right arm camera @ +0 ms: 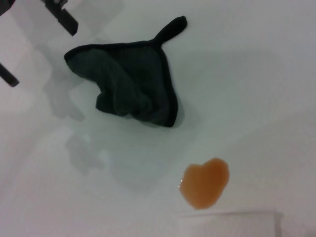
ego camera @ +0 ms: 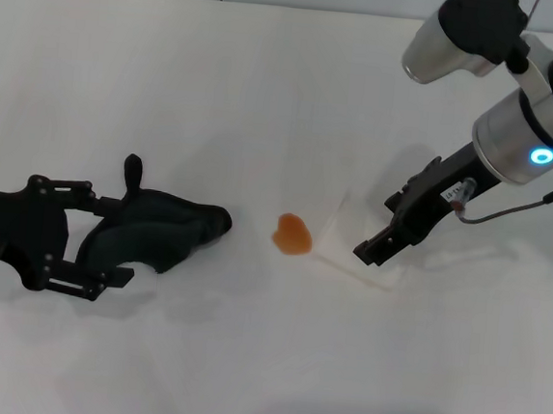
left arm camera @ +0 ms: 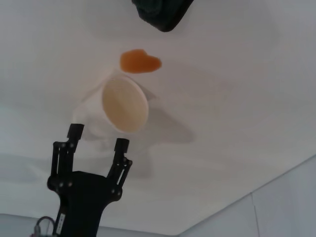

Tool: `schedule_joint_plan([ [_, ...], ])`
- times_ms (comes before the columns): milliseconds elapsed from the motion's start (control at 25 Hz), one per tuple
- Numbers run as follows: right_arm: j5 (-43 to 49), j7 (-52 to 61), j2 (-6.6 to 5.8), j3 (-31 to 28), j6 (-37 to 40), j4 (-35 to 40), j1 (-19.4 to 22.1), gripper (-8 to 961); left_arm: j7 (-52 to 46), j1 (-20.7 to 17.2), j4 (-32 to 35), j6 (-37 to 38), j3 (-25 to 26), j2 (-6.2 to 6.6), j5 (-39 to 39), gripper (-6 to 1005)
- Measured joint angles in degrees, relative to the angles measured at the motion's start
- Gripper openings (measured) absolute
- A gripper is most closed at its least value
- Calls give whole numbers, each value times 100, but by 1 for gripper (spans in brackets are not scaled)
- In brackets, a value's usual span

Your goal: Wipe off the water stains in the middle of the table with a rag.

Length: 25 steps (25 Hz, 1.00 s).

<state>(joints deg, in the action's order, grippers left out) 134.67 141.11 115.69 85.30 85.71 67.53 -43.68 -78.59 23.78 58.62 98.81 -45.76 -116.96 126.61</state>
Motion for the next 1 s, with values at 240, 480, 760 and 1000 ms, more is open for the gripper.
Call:
schedule_joint_plan([
  [240, -22, 22, 26, 99, -45, -521, -319, 869, -2, 6, -6, -1, -4, 0, 4, 876],
  [480, -37, 85, 42, 363, -304, -859, -525, 868, 16, 22, -19, -19, -4, -33, 4, 875],
  [760, -53, 94, 48, 561, -624, -1334, -727, 868, 20, 20, -23, -33, -4, -42, 4, 875],
  [1000, -56, 97, 54, 714, -742, -1385, -738, 867, 24, 13, -26, -37, -4, -46, 4, 876],
])
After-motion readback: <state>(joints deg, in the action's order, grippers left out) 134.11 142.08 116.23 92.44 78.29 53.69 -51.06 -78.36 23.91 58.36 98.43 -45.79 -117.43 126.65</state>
